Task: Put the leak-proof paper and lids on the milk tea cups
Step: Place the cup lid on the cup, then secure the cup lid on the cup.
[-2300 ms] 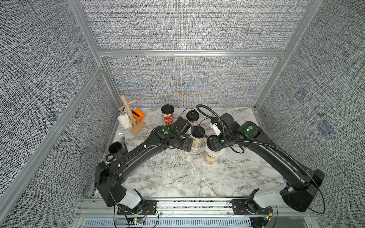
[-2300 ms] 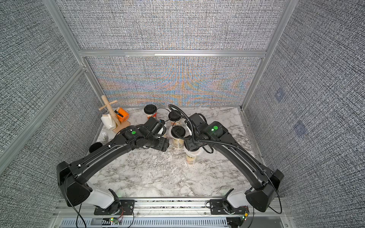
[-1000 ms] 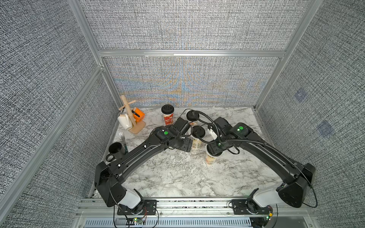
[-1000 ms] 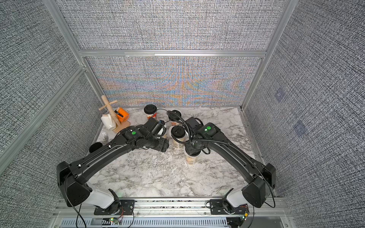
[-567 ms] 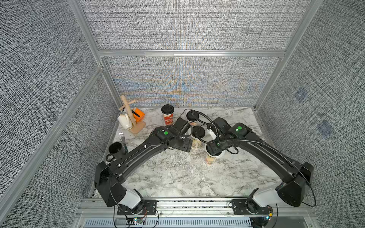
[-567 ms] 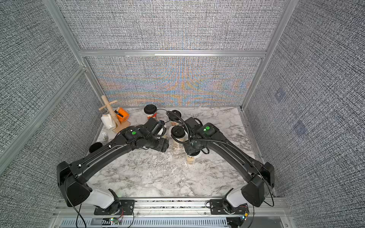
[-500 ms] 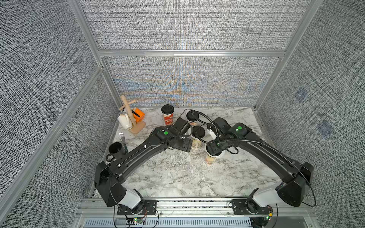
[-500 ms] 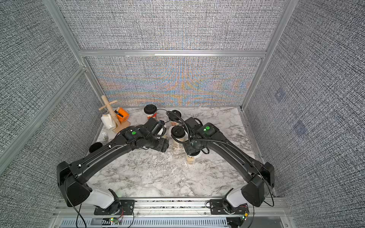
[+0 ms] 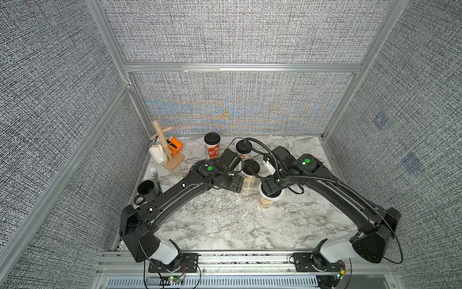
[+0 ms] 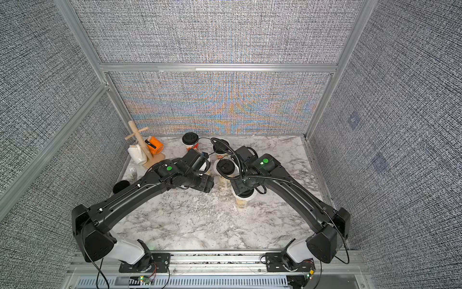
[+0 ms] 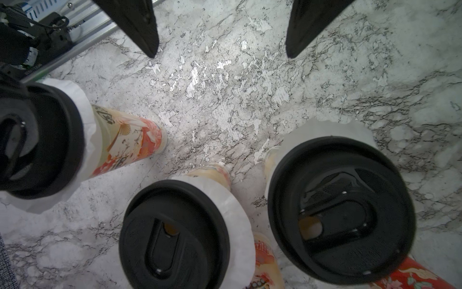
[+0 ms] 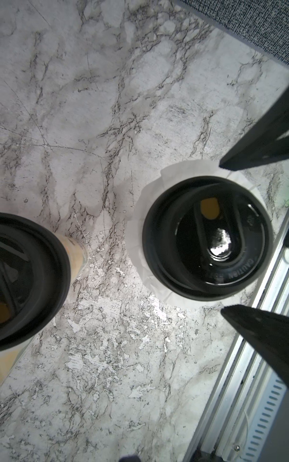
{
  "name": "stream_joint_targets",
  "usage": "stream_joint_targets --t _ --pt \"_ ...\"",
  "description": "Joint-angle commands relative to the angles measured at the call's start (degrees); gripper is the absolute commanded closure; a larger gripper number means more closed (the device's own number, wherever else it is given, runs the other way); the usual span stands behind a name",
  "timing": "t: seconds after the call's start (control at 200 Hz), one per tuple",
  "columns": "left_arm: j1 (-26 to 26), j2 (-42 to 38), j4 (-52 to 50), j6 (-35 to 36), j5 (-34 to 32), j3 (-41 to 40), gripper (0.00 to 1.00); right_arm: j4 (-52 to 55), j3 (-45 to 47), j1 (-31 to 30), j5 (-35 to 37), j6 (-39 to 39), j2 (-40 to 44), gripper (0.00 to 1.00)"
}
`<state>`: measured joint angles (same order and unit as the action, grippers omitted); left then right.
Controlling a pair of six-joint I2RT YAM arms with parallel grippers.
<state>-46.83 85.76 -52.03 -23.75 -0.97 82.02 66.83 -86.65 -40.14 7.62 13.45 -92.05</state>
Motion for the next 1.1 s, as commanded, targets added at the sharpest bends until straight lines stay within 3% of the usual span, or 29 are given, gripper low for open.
stream_joint_targets --t 0.0,0.105,0.215,0.415,0.53,0.691,1.096 --pt "0.1 1.0 0.2 3.2 5.7 1.9 0.19 -0.7 -1.6 0.1 1.2 1.3 2.1 0.13" --pt "-0.5 3.3 -0.7 3.1 11.2 5.3 0.19 -2.9 -2.1 1.4 1.4 3.5 6.5 0.13" --pt "-2.4 5.9 -1.7 5.0 12.3 9.7 0.19 -7.3 1.5 4.9 2.1 6.4 12.5 0.13" --pt "-5.8 13.9 -6.3 7.4 10.2 20.3 0.19 -18.7 16.3 16.4 -2.2 9.2 24.5 0.13" --pt "-7.8 18.5 -8.6 7.7 6.3 26.2 0.19 -21.4 21.7 20.0 -4.0 9.5 28.0 0.16" --pt "-9.1 22.9 -10.3 8.3 1.8 31.3 0.19 -23.3 26.1 21.2 -6.0 9.4 29.6 0.24" --pt "-11.2 27.8 -11.4 10.3 1.5 35.7 0.19 -25.2 30.5 21.6 -8.1 9.4 31.0 0.26"
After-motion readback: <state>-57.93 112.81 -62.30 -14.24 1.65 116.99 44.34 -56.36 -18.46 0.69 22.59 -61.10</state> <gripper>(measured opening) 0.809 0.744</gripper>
